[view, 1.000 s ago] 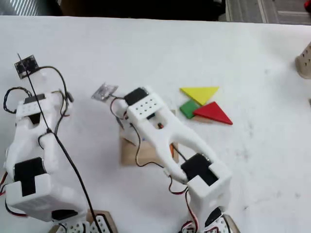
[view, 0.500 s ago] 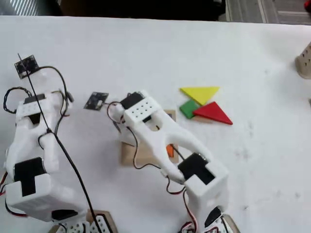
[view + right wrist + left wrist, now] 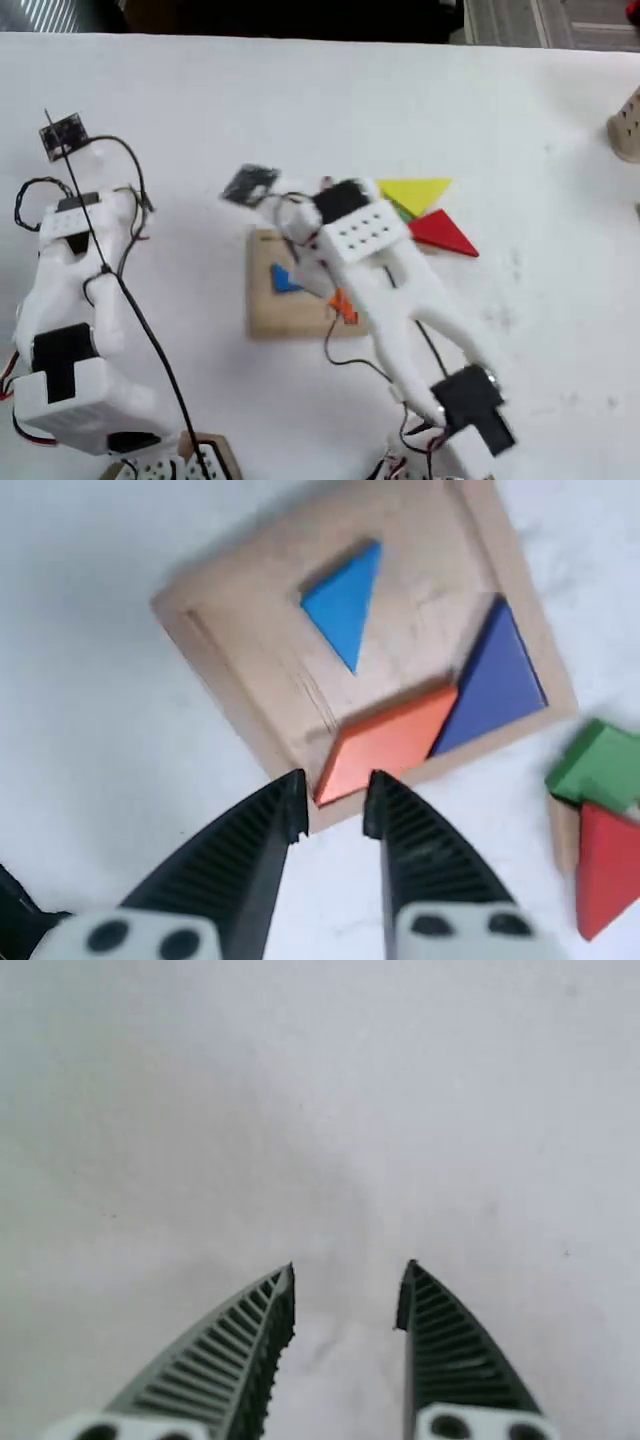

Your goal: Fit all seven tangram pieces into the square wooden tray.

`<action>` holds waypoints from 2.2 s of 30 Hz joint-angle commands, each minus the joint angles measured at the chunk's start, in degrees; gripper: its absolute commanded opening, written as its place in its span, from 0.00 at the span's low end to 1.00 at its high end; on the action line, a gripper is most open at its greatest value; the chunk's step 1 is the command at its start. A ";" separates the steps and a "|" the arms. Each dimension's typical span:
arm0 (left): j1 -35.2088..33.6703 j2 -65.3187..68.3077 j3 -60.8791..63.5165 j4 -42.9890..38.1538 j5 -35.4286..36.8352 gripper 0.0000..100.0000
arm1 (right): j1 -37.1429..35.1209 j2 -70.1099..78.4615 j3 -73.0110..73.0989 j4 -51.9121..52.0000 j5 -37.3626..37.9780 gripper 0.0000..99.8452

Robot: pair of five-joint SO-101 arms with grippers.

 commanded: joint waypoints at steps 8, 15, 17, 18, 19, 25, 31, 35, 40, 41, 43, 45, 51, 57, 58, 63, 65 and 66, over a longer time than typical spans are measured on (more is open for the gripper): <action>2.42 -1.45 -1.49 1.58 -7.74 0.02 | 22.99 -21.49 22.59 -9.71 -6.42 0.02; 11.21 -12.18 7.12 5.36 -18.37 0.02 | 35.65 -25.63 35.96 -17.10 -4.31 0.02; 14.37 -16.66 11.34 5.36 -22.15 0.02 | 38.11 -26.33 39.91 -21.05 -4.31 0.02; 15.60 -19.03 13.36 5.36 -23.38 0.02 | 39.34 -26.68 41.67 -22.99 -4.31 0.02; 16.66 -21.49 15.30 5.45 -24.18 0.02 | 40.66 -27.12 43.34 -24.57 -4.31 0.02; 26.33 -34.95 23.82 5.80 -24.35 0.02 | 45.23 -28.62 49.85 -29.85 -3.78 0.02; 41.98 -43.03 27.78 5.89 -24.18 0.02 | 47.43 -28.44 49.93 -30.02 -3.69 0.02; 50.42 -41.45 27.60 6.95 -17.14 0.02 | 47.96 -28.44 50.99 -32.31 -3.69 0.02; 52.18 -34.15 27.34 7.03 -14.24 0.02 | 47.69 -28.44 51.16 -32.66 -3.69 0.02; 52.18 -32.84 27.34 7.03 -14.24 0.02 | 47.69 -28.44 51.16 -32.66 -3.69 0.02; 52.26 -30.46 26.73 7.56 -14.24 0.02 | 47.60 -28.44 51.16 -32.66 -3.69 0.02; 52.18 -28.35 25.67 8.53 -14.24 0.02 | 47.60 -28.44 51.16 -32.66 -3.69 0.02; 52.09 -19.91 20.66 9.32 -14.33 0.02 | 47.60 -28.35 51.16 -32.75 -3.69 0.02; 52.09 -12.09 13.63 9.05 -13.89 0.02 | 47.60 -28.35 51.16 -32.75 -3.60 0.02; 52.09 -10.77 12.57 9.05 -13.89 0.02 | 47.60 -28.35 51.16 -32.75 -3.60 0.02; 50.33 -5.32 7.30 9.49 -13.80 0.02 | 47.52 -28.44 51.69 -32.75 -0.79 0.02; 48.22 -4.00 5.54 9.23 -13.80 0.02 | 47.52 -28.44 51.78 -32.75 -0.79 0.02; 47.16 -3.47 4.66 9.14 -13.80 0.02 | 47.52 -28.44 51.78 -32.75 -0.70 0.02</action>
